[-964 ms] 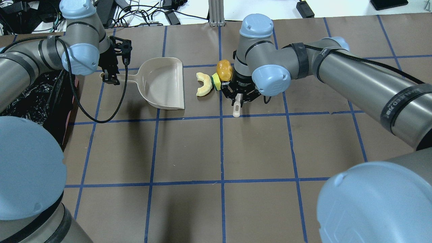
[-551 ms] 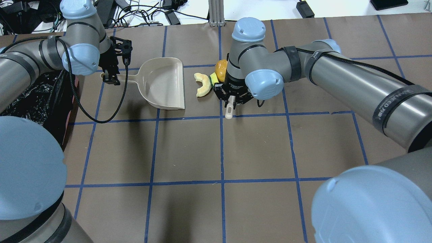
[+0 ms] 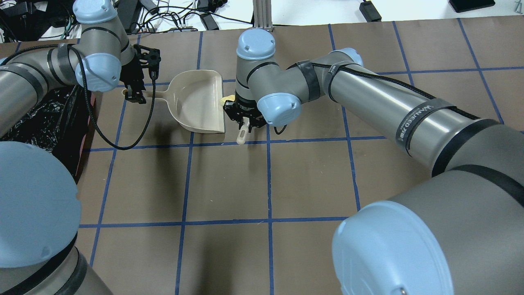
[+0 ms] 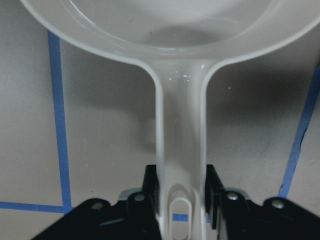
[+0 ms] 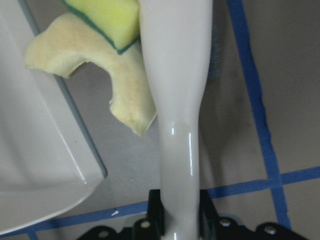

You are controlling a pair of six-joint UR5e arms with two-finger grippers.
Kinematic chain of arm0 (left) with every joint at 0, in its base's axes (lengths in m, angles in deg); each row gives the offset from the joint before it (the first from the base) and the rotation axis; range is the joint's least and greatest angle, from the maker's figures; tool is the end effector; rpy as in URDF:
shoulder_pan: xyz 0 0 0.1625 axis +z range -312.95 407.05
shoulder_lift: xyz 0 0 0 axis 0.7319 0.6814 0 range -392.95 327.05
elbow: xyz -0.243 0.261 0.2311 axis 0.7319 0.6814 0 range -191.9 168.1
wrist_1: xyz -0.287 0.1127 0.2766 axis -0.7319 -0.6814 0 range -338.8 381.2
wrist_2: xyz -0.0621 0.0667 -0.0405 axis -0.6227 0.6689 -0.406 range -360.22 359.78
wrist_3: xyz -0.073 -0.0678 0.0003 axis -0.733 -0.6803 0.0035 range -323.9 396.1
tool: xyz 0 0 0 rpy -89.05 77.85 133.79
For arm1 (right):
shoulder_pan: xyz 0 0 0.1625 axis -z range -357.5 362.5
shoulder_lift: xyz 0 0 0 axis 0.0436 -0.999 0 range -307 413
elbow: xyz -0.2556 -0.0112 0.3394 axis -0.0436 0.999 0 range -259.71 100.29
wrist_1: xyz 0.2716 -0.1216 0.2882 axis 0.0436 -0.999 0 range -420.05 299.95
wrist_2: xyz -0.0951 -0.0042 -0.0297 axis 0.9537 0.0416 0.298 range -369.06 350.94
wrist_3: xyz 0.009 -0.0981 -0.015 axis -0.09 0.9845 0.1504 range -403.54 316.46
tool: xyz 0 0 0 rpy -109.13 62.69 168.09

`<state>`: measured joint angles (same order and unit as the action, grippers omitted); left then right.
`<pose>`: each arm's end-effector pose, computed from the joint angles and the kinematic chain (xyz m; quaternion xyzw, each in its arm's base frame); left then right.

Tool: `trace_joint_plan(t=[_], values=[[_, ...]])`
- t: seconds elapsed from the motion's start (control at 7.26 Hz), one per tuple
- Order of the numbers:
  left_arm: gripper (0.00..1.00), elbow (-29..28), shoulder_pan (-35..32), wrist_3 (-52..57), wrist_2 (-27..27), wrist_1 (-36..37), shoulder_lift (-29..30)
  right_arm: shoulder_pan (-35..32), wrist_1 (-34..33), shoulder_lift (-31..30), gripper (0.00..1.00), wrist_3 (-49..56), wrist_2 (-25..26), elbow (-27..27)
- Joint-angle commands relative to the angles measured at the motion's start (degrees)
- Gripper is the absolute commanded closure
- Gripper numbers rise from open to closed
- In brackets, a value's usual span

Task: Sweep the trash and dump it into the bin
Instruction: 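Sweep the potato, sponge and peel with the right gripper's brush into the dustpan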

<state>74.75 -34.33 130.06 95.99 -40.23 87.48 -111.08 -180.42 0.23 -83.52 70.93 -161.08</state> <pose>-0.0212 -0.6775 0.2540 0.6762 0.7347 0.0341 0.0440 0.4198 -0.5852 0.2181 0.1407 0.9861 0.0328 0.0822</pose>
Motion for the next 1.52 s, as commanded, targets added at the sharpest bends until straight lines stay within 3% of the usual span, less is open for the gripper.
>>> trace_joint_plan(t=[0.0,0.83,1.38], values=[[0.75,0.0,0.0,0.0,-0.14,0.0,-0.01,-2.69,-0.3,0.99,1.0,-2.55,-1.49,1.74],[0.75,0.0,-0.09,0.0,-0.41,0.0,-0.01,-7.79,-2.4,4.32,1.0,-7.47,-3.18,7.35],[0.75,0.09,0.0,0.0,-0.41,0.0,-0.01,-10.78,-4.78,4.25,1.0,-13.27,-5.37,8.15]])
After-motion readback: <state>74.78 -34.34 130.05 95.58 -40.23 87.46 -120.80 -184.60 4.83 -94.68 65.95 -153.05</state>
